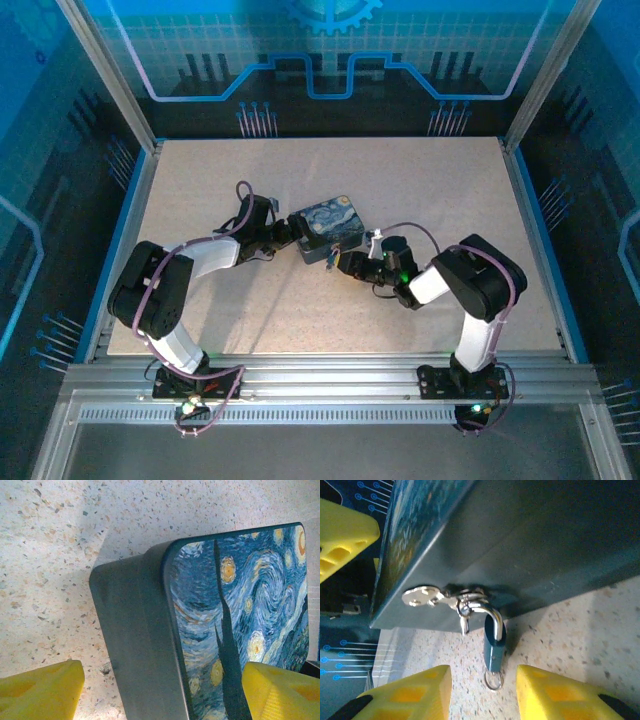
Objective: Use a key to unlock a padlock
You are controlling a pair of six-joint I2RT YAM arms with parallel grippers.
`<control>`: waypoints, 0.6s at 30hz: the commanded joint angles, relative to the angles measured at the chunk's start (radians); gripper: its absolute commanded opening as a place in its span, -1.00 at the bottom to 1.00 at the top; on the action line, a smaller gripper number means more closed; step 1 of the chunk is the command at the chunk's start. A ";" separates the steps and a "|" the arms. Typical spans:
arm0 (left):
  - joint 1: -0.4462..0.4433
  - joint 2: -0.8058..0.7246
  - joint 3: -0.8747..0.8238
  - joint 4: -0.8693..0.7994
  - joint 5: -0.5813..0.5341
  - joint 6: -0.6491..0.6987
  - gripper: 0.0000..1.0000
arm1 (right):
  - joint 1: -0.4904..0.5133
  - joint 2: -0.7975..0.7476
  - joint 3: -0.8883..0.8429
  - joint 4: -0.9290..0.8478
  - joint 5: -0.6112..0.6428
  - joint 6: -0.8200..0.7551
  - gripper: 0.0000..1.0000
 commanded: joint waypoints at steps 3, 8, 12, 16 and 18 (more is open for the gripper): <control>-0.006 0.016 0.007 0.000 0.012 -0.017 0.67 | 0.020 0.067 0.028 -0.006 0.018 0.022 -0.23; -0.009 0.018 0.009 -0.003 0.010 -0.017 0.66 | 0.021 0.088 0.031 -0.004 0.028 0.028 -0.30; -0.011 0.017 0.012 -0.004 0.007 -0.017 0.66 | 0.022 0.102 0.035 -0.003 0.039 0.034 -0.34; -0.013 0.019 0.010 -0.005 0.008 -0.018 0.66 | 0.025 0.120 0.041 -0.006 0.055 0.033 -0.35; -0.013 0.019 0.010 -0.004 0.005 -0.018 0.66 | 0.026 0.125 0.042 -0.012 0.068 0.033 -0.35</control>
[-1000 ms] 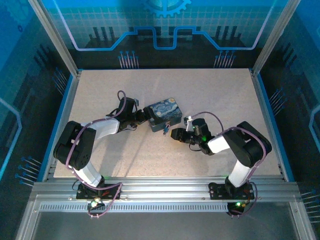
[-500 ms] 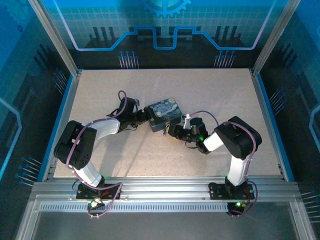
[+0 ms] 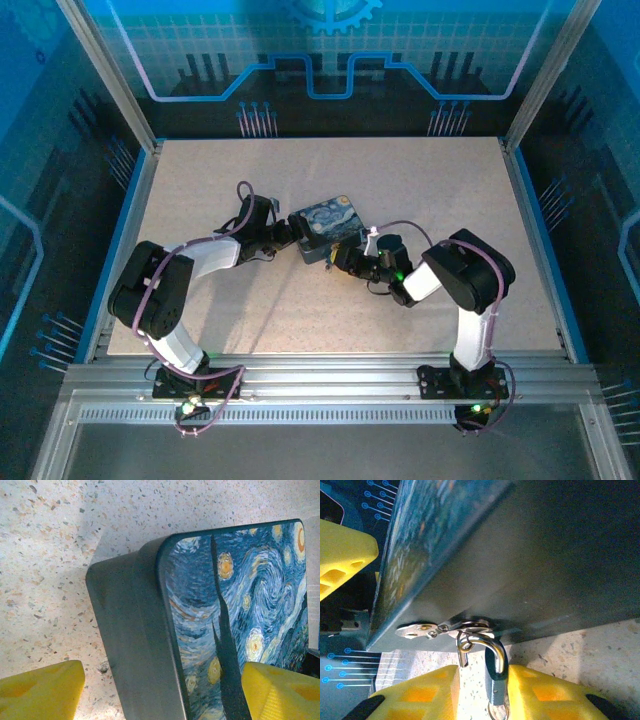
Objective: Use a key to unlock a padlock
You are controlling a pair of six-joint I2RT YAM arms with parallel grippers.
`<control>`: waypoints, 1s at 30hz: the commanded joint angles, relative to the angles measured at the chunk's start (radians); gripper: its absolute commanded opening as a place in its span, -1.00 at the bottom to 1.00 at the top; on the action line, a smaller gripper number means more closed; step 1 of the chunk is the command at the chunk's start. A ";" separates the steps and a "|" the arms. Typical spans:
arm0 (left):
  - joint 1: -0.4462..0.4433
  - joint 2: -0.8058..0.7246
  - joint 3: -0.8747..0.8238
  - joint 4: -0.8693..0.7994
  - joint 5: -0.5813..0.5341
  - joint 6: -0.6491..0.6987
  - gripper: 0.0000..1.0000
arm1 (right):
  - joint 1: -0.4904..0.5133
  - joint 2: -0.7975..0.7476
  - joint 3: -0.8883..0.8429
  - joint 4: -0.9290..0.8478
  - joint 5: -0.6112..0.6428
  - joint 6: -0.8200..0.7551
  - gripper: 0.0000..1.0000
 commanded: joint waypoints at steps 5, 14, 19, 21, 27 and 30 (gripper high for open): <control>-0.010 0.019 0.012 -0.005 0.006 -0.020 0.66 | 0.018 0.054 0.003 -0.094 0.090 -0.006 -0.34; -0.011 0.020 0.015 -0.009 0.001 -0.019 0.66 | 0.021 0.071 0.031 -0.127 0.085 -0.032 -0.41; -0.013 0.019 0.015 -0.014 -0.005 -0.018 0.66 | 0.021 0.077 0.025 -0.103 0.090 -0.018 -0.72; -0.013 0.018 0.015 -0.017 -0.006 -0.016 0.66 | 0.020 0.071 0.025 -0.109 0.097 -0.022 -0.80; -0.017 0.019 0.005 -0.018 -0.014 -0.014 0.66 | 0.014 0.039 0.011 -0.092 0.107 -0.004 -0.90; -0.026 0.019 -0.004 -0.017 -0.017 -0.014 0.66 | 0.011 0.019 0.003 -0.090 0.117 0.014 -0.91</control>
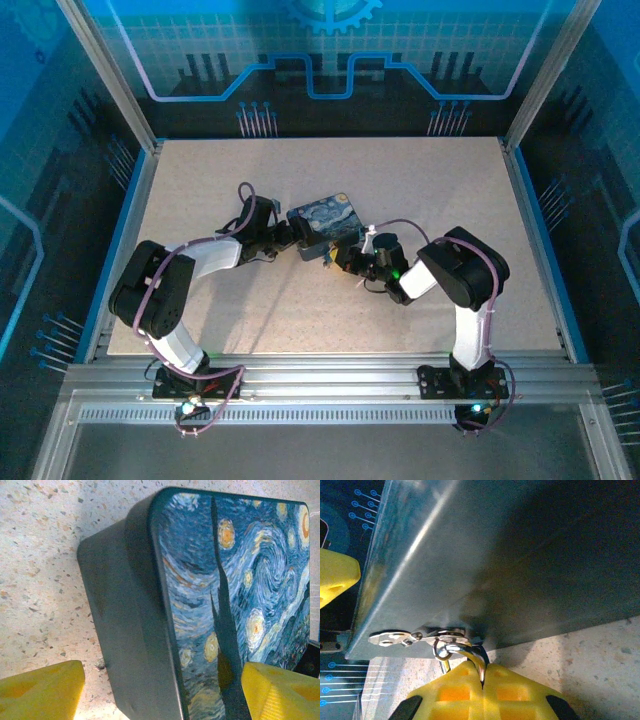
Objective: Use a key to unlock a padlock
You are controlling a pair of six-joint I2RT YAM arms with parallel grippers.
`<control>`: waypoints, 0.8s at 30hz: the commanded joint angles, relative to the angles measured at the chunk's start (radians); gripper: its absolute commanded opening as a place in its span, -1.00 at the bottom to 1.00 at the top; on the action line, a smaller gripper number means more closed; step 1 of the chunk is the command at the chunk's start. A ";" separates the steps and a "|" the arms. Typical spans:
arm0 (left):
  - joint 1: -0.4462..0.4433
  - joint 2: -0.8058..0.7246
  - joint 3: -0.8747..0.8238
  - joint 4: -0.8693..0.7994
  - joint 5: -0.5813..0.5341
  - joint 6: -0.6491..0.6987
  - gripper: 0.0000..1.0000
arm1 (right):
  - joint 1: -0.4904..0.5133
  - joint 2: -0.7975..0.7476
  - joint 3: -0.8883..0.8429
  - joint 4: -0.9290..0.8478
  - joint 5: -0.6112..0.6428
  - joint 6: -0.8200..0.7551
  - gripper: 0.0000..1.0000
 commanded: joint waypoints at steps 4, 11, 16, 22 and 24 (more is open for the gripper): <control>-0.023 0.014 -0.014 -0.011 -0.023 0.005 0.66 | -0.006 -0.037 -0.047 -0.065 0.059 0.060 -0.92; -0.051 0.012 -0.034 -0.004 -0.037 0.002 0.66 | -0.018 -0.072 -0.050 -0.050 0.059 0.136 -0.92; -0.066 0.014 -0.052 0.000 -0.053 0.000 0.67 | -0.035 -0.104 -0.057 -0.056 0.062 0.182 -0.92; -0.072 0.021 -0.069 0.008 -0.059 -0.002 0.66 | -0.057 -0.120 -0.053 -0.084 0.026 0.234 -0.92; -0.074 0.020 -0.074 0.008 -0.062 -0.001 0.66 | -0.060 -0.126 -0.049 -0.104 0.018 0.244 -0.92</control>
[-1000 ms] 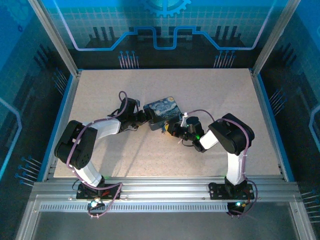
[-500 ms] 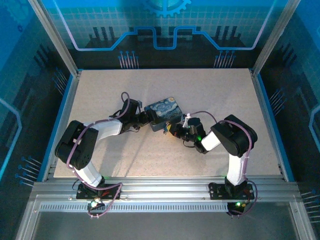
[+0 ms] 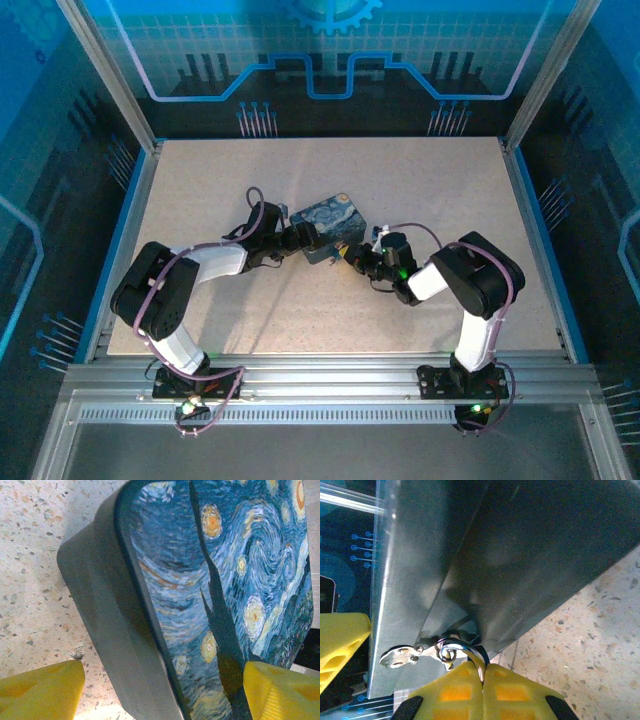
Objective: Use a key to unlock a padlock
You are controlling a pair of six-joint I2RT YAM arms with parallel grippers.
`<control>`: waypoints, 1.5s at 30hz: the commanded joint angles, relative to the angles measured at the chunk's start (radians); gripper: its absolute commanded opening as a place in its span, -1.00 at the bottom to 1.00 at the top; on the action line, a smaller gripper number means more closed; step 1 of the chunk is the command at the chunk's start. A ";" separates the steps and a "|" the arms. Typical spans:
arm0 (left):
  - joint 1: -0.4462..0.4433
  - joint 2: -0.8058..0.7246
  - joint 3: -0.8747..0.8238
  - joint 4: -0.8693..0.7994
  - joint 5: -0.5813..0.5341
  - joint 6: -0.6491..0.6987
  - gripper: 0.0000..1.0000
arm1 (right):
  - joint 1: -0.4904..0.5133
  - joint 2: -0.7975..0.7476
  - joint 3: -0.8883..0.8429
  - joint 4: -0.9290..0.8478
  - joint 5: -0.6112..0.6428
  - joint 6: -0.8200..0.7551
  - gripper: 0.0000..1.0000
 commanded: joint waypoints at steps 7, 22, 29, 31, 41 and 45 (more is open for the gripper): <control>-0.015 0.017 -0.046 -0.054 -0.031 0.007 0.67 | -0.030 -0.063 0.001 -0.065 0.003 0.055 -0.92; -0.015 -0.019 -0.044 -0.063 -0.039 0.026 0.72 | -0.071 -0.082 -0.001 -0.109 -0.021 0.065 -0.92; -0.037 -0.006 -0.028 -0.084 -0.061 0.046 0.72 | -0.079 -0.126 0.056 -0.323 -0.032 -0.002 -0.92; -0.051 -0.005 -0.021 -0.097 -0.077 0.056 0.72 | -0.081 -0.143 0.076 -0.398 -0.020 -0.014 -0.92; -0.109 -0.003 0.018 -0.181 -0.180 0.128 0.72 | -0.112 -0.167 0.147 -0.593 -0.028 -0.065 -0.92; -0.118 0.004 0.013 -0.179 -0.189 0.137 0.72 | -0.120 -0.175 0.160 -0.617 -0.027 -0.078 -0.93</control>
